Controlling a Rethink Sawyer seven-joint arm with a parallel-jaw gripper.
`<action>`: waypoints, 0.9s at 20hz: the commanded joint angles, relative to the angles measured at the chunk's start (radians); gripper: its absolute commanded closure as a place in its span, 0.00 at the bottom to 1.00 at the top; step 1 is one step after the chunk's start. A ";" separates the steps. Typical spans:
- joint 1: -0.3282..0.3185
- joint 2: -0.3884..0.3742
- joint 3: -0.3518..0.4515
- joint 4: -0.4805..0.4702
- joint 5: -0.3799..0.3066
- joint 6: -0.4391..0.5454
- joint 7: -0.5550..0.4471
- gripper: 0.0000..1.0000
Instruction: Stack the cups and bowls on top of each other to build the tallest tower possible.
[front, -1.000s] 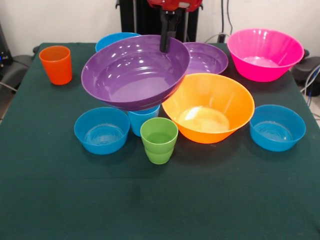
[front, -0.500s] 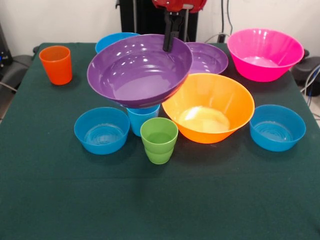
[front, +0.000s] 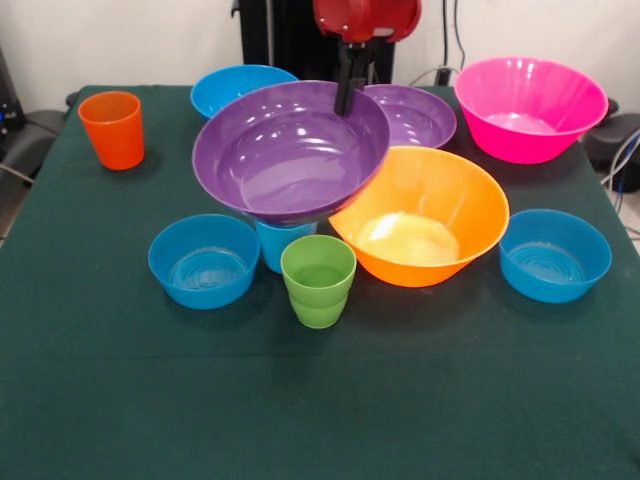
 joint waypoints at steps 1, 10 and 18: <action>0.064 0.069 -0.072 -0.062 -0.049 -0.066 0.196 1.00; 0.093 0.076 -0.102 -0.071 -0.042 -0.070 0.199 1.00; 0.107 0.091 -0.116 -0.074 -0.028 -0.095 0.198 1.00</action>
